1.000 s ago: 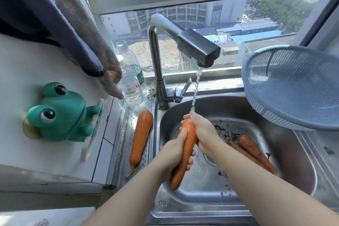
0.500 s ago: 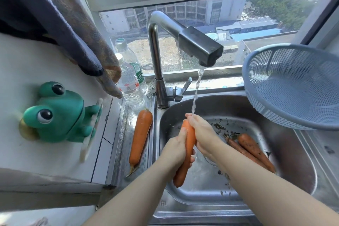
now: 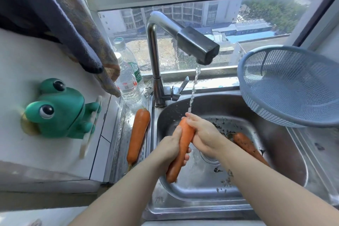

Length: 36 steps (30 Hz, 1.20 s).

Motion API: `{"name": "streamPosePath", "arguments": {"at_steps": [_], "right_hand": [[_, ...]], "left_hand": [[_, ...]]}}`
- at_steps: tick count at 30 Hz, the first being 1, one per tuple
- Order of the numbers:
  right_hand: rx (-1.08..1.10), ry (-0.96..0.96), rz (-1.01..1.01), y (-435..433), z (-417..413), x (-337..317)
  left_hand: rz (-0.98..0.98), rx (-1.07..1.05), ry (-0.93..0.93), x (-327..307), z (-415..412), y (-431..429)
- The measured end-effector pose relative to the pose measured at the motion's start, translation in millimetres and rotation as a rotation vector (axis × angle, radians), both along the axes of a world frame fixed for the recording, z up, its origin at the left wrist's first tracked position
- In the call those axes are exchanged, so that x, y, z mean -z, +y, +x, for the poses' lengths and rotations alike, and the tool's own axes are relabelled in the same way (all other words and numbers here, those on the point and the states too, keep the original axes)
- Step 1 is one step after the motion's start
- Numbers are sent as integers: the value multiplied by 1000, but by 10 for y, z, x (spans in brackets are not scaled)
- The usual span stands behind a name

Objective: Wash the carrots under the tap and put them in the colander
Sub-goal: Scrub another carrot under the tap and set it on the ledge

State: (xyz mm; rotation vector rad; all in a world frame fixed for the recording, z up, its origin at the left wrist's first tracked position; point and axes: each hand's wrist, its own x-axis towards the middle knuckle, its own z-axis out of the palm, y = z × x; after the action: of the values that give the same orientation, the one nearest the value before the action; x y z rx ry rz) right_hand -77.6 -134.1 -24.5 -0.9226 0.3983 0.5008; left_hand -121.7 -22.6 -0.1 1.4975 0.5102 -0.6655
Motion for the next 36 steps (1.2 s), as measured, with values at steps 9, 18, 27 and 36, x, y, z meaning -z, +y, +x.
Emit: {"name": "streamPosePath", "arguments": {"at_steps": [9, 18, 27, 36], "right_hand": [[1, 8, -43, -21, 25, -168], [-108, -71, -160, -71, 14, -283], [-97, -114, -175, -82, 58, -434], [-164, -161, -252, -102, 75, -496]], "left_hand": [[100, 85, -108, -65, 27, -16], [105, 153, -179, -59, 16, 68], [205, 250, -269, -264, 103, 147], [149, 176, -229, -280, 93, 120]]}}
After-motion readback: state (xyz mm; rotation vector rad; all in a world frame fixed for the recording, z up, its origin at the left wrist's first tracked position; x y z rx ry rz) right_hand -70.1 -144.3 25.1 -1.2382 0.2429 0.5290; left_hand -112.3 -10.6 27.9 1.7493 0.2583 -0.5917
